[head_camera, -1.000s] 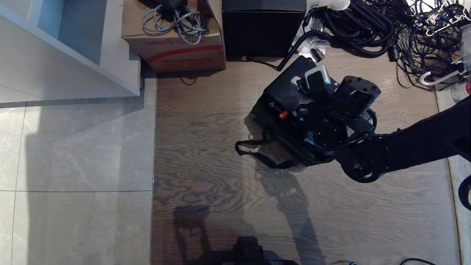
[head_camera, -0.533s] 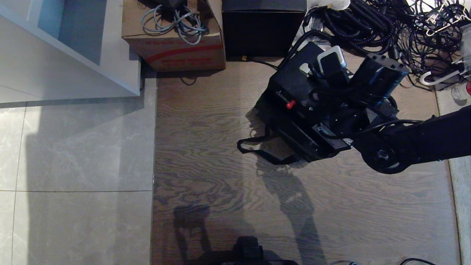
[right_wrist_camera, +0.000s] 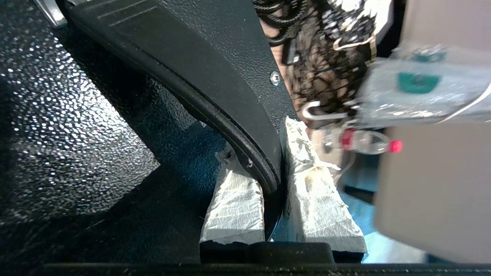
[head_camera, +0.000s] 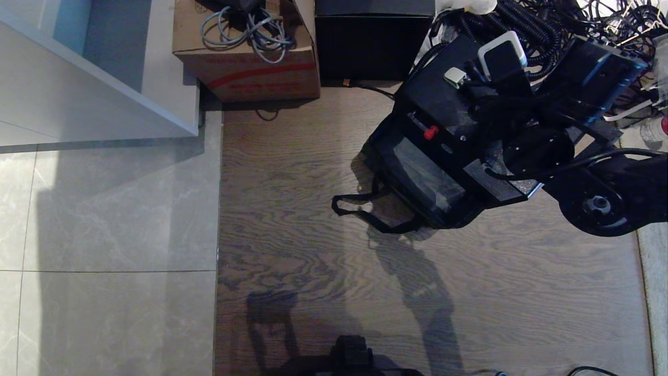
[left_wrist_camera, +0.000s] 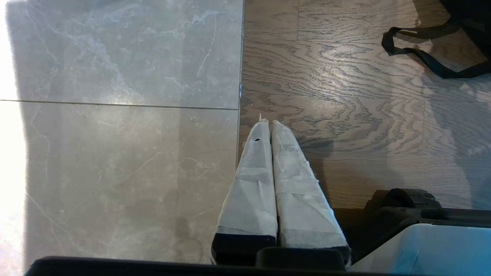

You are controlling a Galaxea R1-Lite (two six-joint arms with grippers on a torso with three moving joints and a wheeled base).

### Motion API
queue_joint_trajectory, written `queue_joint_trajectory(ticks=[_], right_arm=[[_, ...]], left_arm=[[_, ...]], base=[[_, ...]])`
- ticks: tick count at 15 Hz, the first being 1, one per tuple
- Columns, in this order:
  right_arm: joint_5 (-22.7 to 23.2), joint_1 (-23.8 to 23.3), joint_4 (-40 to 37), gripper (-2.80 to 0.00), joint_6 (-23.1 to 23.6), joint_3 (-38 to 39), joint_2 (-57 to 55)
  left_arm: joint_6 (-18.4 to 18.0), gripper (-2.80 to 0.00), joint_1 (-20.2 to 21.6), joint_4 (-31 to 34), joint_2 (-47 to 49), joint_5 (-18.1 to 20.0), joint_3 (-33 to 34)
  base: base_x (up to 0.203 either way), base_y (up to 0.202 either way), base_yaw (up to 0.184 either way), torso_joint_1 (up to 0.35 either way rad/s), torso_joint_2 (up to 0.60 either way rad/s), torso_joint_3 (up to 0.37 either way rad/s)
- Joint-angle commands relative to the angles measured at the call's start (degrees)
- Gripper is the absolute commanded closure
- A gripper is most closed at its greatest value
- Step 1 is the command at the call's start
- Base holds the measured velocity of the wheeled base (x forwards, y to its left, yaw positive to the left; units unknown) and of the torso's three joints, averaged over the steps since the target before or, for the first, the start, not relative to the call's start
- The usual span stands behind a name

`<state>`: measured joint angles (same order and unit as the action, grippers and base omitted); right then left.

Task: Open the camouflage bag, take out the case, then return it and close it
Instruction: Release the handle

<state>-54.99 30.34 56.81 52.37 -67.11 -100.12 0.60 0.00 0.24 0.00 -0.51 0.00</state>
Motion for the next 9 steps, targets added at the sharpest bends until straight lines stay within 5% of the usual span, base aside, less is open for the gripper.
queue_joint_trajectory(ticks=[1, 9], right_arm=[[-0.4, -0.3, 0.4, 0.0, 2.0, 0.4, 2.7], [0.0, -14.2, -0.4, 0.0, 2.1, -3.9, -1.8]], left_arm=[[0.0, 0.0, 0.0, 0.0, 0.0, 0.0, 0.0], [0.0, 0.0, 0.0, 0.0, 0.0, 0.0, 0.0]], base=[[0.0, 0.0, 0.0, 0.0, 0.0, 0.0], [0.0, 0.0, 0.0, 0.0, 0.0, 0.0]])
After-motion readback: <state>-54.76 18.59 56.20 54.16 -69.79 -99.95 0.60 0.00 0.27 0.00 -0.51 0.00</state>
